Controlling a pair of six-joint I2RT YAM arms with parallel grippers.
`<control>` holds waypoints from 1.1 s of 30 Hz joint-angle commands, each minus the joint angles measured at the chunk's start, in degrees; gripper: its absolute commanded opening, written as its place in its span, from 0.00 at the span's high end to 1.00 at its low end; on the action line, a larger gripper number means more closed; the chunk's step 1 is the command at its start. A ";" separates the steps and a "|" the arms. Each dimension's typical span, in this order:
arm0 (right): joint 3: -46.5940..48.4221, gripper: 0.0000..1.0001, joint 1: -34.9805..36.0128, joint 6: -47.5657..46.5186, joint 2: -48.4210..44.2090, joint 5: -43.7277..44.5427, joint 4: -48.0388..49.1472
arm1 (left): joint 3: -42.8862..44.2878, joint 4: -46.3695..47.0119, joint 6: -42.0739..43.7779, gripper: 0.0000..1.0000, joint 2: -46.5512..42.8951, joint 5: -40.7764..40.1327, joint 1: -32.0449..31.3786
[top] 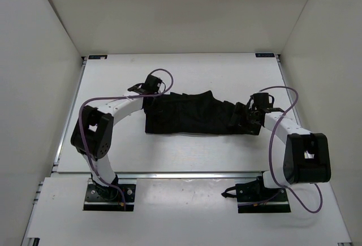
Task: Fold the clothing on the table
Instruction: Fold the skirt
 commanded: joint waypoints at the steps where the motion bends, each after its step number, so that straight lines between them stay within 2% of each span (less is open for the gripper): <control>1: -0.70 0.08 0.66 1.63 -1.15 2.12 2.25 | 1.28 -2.35 2.47 1.00 -2.53 -2.99 0.46; 10: 0.69 0.07 -1.36 0.14 2.02 4.06 4.45 | -2.41 -0.51 2.56 1.00 -0.51 -2.46 -1.21; 13: 2.28 0.10 -1.80 -1.01 4.04 4.42 4.90 | -1.80 -1.03 2.30 1.00 1.77 -2.37 -1.29; 17: 4.56 0.28 -1.80 -1.80 8.43 3.19 4.98 | -0.75 -2.09 2.30 1.00 3.97 -2.81 -1.47; 20: 6.41 0.32 -0.49 -2.94 11.51 2.75 5.07 | -0.39 -2.53 2.56 1.00 5.03 -2.90 -1.47; 22: 7.81 0.39 0.65 -3.12 13.00 3.36 5.68 | 0.48 -3.14 2.56 1.00 5.82 -2.90 -1.38; 24: 8.60 0.53 1.45 -3.38 14.06 3.01 6.56 | 0.75 -3.32 1.95 1.00 6.43 -2.55 -1.64; 25: 9.31 0.57 1.54 -3.55 14.50 2.57 6.91 | 0.84 -3.58 1.95 1.00 6.78 -1.94 -1.73; 29: 11.59 0.87 1.71 -4.08 16.87 1.17 6.40 | 0.49 -2.71 1.59 1.00 7.66 -1.15 -1.82; 32: 17.02 1.00 2.15 -6.10 18.71 1.25 5.08 | 0.22 -1.92 1.16 1.00 8.28 0.00 -1.82; 33: 19.57 1.00 2.24 -7.06 18.46 0.99 3.68 | 0.31 -1.57 1.07 1.00 8.72 0.00 -2.00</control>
